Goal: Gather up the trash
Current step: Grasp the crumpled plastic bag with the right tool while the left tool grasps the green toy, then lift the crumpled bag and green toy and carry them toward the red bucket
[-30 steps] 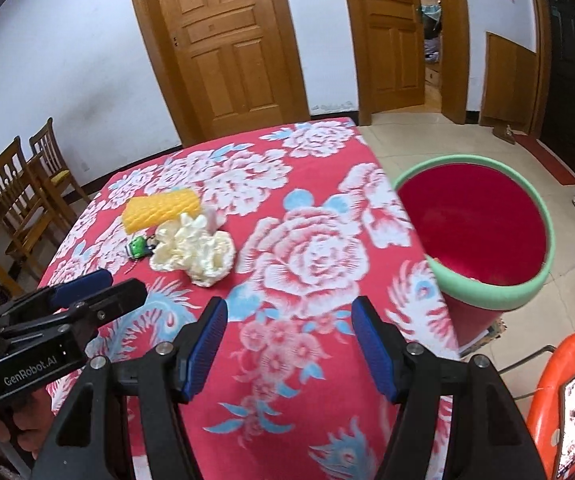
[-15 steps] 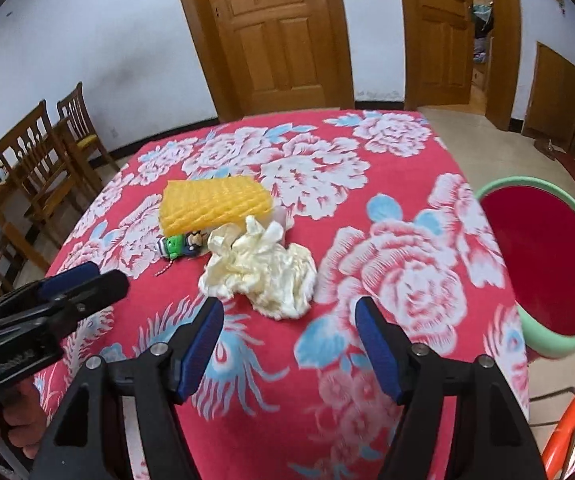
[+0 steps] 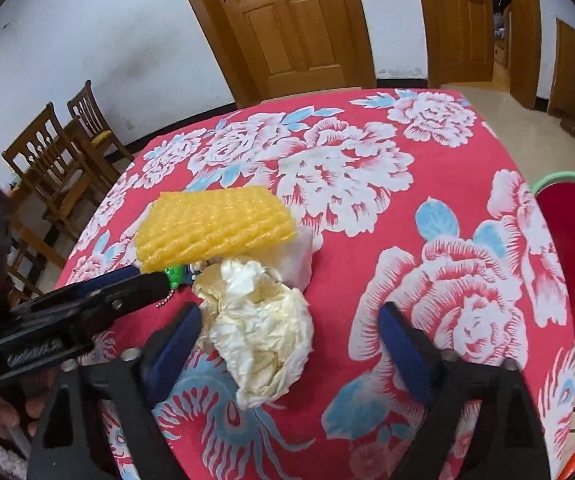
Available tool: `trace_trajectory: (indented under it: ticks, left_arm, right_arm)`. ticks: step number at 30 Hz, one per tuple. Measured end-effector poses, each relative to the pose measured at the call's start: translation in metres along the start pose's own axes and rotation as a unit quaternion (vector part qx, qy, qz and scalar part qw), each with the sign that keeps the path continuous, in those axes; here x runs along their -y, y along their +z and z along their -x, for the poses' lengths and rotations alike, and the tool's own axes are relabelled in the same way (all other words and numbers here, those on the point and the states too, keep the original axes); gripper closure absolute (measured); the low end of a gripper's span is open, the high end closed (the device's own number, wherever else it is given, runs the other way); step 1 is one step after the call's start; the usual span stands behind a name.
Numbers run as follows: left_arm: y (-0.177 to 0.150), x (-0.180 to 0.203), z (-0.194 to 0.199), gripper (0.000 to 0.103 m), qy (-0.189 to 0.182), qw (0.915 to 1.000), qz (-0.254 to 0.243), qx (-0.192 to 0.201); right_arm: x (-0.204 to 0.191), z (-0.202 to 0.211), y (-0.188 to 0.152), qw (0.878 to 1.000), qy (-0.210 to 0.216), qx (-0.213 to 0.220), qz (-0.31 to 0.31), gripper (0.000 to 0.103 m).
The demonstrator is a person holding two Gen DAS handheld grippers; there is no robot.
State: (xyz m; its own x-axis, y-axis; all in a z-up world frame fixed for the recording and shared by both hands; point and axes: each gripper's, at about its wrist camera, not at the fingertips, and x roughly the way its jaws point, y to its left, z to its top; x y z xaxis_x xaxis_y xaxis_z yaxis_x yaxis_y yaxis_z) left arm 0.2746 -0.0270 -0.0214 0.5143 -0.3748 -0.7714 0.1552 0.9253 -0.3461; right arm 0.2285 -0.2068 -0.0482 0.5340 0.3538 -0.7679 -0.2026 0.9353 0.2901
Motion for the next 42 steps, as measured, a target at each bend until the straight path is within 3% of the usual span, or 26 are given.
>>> trace_trajectory:
  ticks: [2, 4, 9, 11, 21, 34, 42]
  left_arm:
    - [0.002, 0.003, -0.005, 0.044, -0.003, 0.9999, -0.011, 0.004]
    - [0.001, 0.004, -0.009, 0.044, -0.005, 0.9998, -0.017, 0.010]
    - [-0.006, 0.016, -0.011, 0.058, 0.017, 0.9977, -0.060, 0.027]
    - [-0.010, 0.021, -0.010, 0.075, 0.028, 0.9966, -0.074, 0.023]
    - [-0.033, 0.024, 0.013, 0.075, 0.031, 0.9957, -0.085, 0.019]
    - [-0.070, 0.038, 0.069, 0.075, 0.025, 0.9930, -0.095, 0.066]
    - [-0.074, 0.050, 0.081, 0.075, 0.021, 0.9919, -0.097, 0.079]
  right_arm:
    - [0.005, 0.001, 0.000, 1.000, -0.001, -0.004, -0.006, 0.065]
    - [0.012, 0.003, 0.002, 0.999, 0.030, -0.011, -0.022, 0.074]
    - [0.013, 0.012, -0.001, 0.999, 0.046, -0.012, -0.016, 0.075]
    - [0.012, 0.015, -0.003, 0.999, 0.047, -0.010, -0.014, 0.075]
    - [0.014, 0.042, -0.010, 0.999, 0.026, 0.015, -0.019, 0.075]
    - [0.000, 0.075, -0.033, 0.998, 0.041, 0.045, -0.013, 0.076]
    - [-0.005, 0.087, -0.047, 0.998, 0.035, 0.052, -0.001, 0.076]
